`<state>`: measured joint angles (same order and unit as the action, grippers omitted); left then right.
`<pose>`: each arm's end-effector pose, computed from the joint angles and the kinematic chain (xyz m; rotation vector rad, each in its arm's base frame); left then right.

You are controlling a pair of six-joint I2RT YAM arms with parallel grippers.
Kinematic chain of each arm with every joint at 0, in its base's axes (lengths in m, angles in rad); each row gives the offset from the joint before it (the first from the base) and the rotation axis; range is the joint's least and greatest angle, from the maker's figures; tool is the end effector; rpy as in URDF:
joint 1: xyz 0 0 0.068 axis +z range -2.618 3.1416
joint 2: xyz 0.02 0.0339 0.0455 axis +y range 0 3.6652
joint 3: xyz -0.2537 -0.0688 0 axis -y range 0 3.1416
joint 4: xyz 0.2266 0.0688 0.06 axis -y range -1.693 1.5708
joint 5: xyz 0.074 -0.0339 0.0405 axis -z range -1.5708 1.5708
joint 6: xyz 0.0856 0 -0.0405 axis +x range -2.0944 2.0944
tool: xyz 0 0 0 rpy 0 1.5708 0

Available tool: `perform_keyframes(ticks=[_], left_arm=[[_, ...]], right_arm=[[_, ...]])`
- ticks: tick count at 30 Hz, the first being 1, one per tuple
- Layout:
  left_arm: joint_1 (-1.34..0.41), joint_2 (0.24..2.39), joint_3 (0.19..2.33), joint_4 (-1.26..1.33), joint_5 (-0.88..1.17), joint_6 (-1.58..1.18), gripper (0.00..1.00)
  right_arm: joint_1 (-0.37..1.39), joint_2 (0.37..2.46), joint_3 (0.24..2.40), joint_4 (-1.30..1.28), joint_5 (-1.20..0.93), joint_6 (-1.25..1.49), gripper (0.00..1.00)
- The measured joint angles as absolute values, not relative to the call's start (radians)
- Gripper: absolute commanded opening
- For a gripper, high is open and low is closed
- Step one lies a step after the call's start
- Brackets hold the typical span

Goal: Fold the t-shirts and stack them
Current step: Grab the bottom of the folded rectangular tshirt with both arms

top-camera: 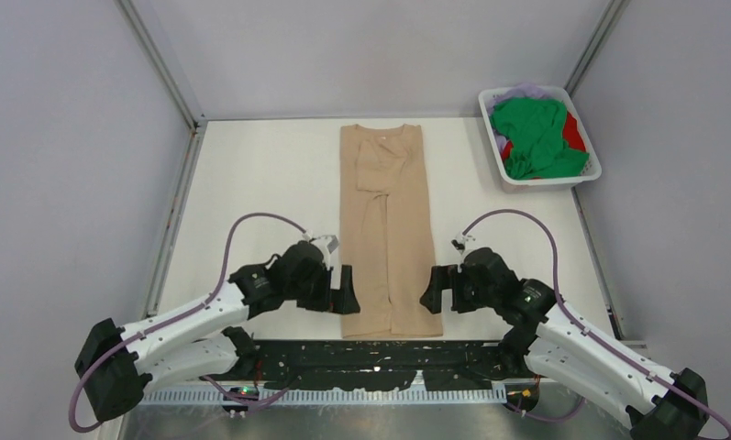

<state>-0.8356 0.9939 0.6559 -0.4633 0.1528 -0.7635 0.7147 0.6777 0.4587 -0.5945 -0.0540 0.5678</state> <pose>0.1417 -0.1761 0.1937 0.1722 2.5650 -0.8832 0.1225 0.1124 0.1660 -0.2093 2.4803 0.6462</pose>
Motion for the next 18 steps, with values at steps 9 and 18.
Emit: perform_keyframes(ticks=[9,18], left_arm=[[-0.975,0.863,0.427,-0.477,0.167,-0.922,0.76],[-0.993,1.049,0.408,-0.351,0.205,-0.966,0.53]], right_arm=[[0.715,0.633,0.361,-0.632,-0.205,0.595,0.86],[0.715,0.677,0.344,-0.636,-0.253,0.606,0.68]])
